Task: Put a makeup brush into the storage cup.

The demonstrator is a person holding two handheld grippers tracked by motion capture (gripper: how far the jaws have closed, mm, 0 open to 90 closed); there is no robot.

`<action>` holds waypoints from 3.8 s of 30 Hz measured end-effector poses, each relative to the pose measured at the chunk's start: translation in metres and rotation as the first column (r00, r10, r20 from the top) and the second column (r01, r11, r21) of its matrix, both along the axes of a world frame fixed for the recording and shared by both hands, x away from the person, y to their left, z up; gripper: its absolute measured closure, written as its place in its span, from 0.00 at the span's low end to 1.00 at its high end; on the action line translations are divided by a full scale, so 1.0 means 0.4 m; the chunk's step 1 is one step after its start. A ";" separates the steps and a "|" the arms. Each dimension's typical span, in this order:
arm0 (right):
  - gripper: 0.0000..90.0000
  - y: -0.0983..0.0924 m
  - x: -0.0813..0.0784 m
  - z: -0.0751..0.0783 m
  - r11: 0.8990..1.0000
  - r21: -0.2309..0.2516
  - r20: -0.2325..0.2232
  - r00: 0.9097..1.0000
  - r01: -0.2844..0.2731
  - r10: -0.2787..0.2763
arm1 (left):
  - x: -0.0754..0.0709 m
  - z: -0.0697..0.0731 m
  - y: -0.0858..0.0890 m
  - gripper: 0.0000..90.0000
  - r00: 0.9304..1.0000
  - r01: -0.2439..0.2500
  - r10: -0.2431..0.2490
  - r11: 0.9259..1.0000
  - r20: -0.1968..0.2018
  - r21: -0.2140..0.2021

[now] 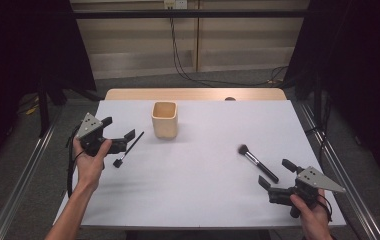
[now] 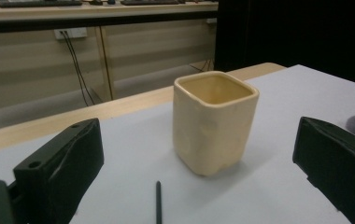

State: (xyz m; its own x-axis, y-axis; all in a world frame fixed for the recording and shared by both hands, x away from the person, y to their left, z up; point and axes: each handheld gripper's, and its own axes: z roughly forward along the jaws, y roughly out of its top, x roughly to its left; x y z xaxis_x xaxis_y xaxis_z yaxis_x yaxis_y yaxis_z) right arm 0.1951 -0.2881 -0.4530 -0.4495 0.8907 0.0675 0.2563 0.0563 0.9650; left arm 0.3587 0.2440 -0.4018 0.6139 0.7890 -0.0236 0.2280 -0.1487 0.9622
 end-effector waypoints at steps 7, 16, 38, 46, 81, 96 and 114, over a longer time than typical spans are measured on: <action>0.00 -0.001 0.000 -0.001 1.000 -0.013 -0.002 1.000 -0.008 0.008 | 0.043 0.017 -0.011 0.03 1.000 -0.024 0.025 0.999 -0.017 0.029; 0.00 -0.002 0.002 -0.001 1.000 -0.008 -0.003 1.000 -0.006 0.006 | 0.093 0.028 -0.022 0.04 0.999 -0.020 0.023 0.997 -0.048 0.075; 0.00 -0.002 0.002 -0.002 1.000 -0.003 -0.010 1.000 -0.007 0.007 | 0.134 0.024 -0.028 0.04 0.936 0.054 0.066 0.944 -0.347 0.324; 0.00 0.001 0.003 -0.002 1.000 -0.001 -0.011 1.000 -0.006 0.006 | 0.157 0.024 -0.024 0.04 0.902 0.093 0.080 0.923 -0.424 0.373; 0.00 0.001 0.002 -0.002 1.000 0.000 -0.018 1.000 -0.017 0.017 | 0.198 -0.057 -0.076 0.06 0.702 0.285 0.174 0.820 -0.690 0.496; 0.00 0.001 0.003 -0.003 1.000 -0.006 -0.018 1.000 -0.017 0.016 | 0.202 -0.094 -0.075 0.45 0.653 0.322 0.208 0.794 -0.729 0.516; 0.00 0.003 0.003 -0.004 1.000 -0.009 -0.027 0.999 -0.028 0.027 | 0.195 -0.107 -0.075 0.77 0.622 0.347 0.239 0.770 -0.746 0.536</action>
State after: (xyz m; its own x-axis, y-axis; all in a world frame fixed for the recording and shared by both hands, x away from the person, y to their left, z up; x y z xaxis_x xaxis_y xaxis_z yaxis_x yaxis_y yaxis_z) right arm 0.1965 -0.2868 -0.4545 -0.4719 0.8787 0.0712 0.2801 0.0729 0.9572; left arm 0.4369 0.2141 -0.4444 0.6393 0.7677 -0.0444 0.7655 -0.6299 0.1313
